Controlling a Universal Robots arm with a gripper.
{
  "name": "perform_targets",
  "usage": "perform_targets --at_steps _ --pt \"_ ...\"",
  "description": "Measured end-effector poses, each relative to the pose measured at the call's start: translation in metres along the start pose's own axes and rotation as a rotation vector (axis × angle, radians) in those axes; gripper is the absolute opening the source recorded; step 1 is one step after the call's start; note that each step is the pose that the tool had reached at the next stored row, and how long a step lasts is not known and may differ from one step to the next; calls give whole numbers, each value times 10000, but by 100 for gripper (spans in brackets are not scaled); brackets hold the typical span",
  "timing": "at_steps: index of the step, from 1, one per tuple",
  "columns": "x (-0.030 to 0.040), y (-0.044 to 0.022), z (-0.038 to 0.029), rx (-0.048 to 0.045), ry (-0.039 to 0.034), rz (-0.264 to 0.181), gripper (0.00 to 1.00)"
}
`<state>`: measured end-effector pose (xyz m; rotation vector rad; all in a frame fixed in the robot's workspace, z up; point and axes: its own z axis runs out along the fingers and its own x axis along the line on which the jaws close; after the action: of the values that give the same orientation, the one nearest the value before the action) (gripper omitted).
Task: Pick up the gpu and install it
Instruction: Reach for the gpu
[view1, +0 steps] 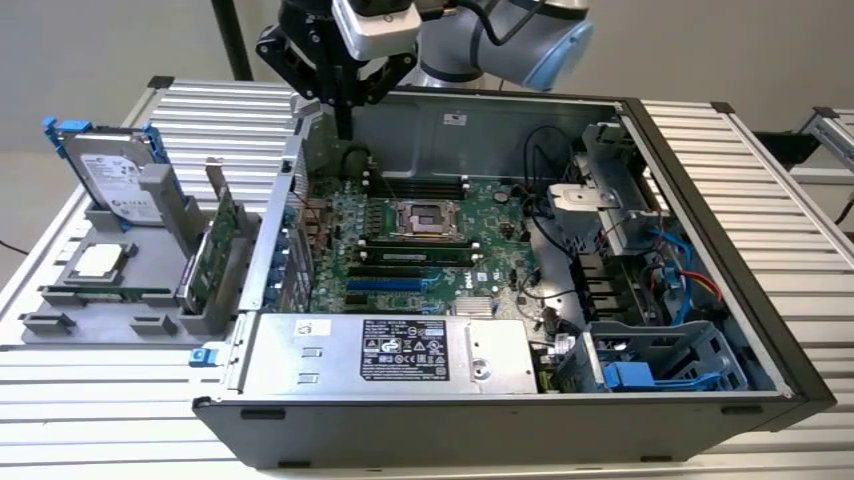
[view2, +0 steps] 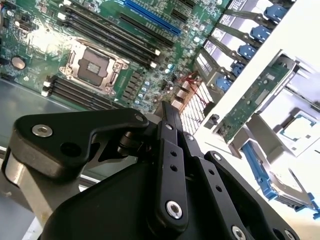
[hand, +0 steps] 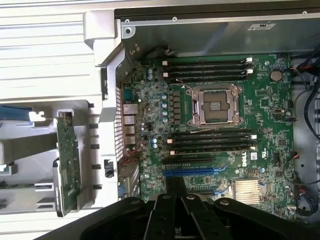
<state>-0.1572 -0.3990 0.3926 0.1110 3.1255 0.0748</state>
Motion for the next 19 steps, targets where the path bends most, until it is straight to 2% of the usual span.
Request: perform_targets --at_steps 19 --pt "194 -14 -3 1 0 0 0"
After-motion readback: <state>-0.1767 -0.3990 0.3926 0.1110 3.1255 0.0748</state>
